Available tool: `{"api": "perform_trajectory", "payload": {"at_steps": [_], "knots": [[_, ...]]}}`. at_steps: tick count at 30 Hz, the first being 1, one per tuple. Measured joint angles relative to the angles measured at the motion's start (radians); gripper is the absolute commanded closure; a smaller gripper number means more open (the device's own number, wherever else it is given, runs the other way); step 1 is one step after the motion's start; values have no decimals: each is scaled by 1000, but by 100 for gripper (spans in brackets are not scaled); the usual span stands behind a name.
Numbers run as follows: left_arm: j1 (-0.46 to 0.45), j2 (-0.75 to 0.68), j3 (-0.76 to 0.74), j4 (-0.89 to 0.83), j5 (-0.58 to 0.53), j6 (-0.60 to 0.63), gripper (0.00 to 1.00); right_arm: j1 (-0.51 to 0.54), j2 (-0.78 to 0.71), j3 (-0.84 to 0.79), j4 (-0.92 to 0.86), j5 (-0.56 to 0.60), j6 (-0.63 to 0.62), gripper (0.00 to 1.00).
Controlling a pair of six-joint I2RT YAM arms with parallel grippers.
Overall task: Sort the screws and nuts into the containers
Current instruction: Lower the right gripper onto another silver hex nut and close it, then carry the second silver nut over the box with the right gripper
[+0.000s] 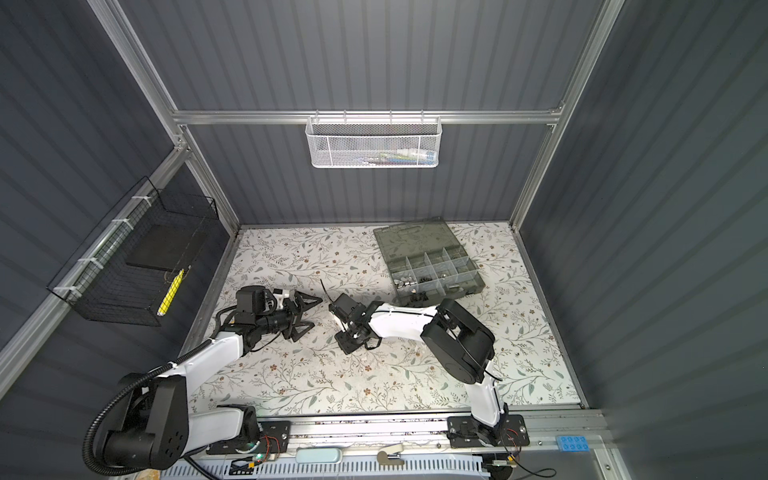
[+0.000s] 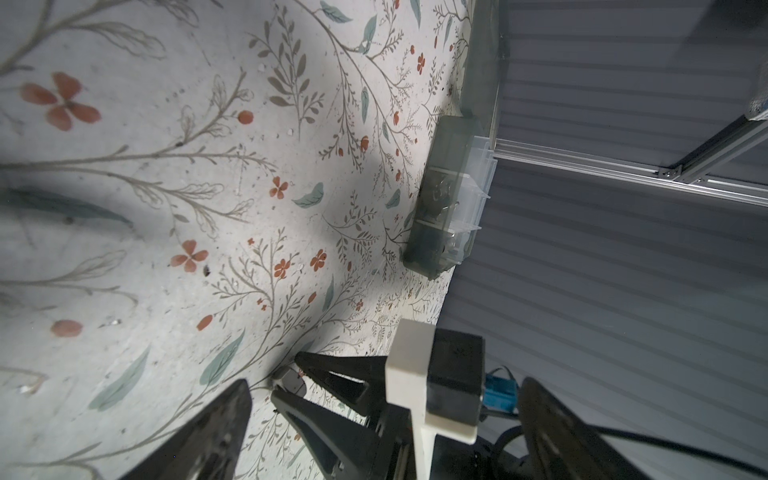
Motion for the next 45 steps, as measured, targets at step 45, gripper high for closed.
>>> {"api": "perform_trajectory", "payload": {"at_steps": [45], "knots": [[-464,727,851,110,-39,22,0,-947,-106,50,-32,-216,243,91]]}}
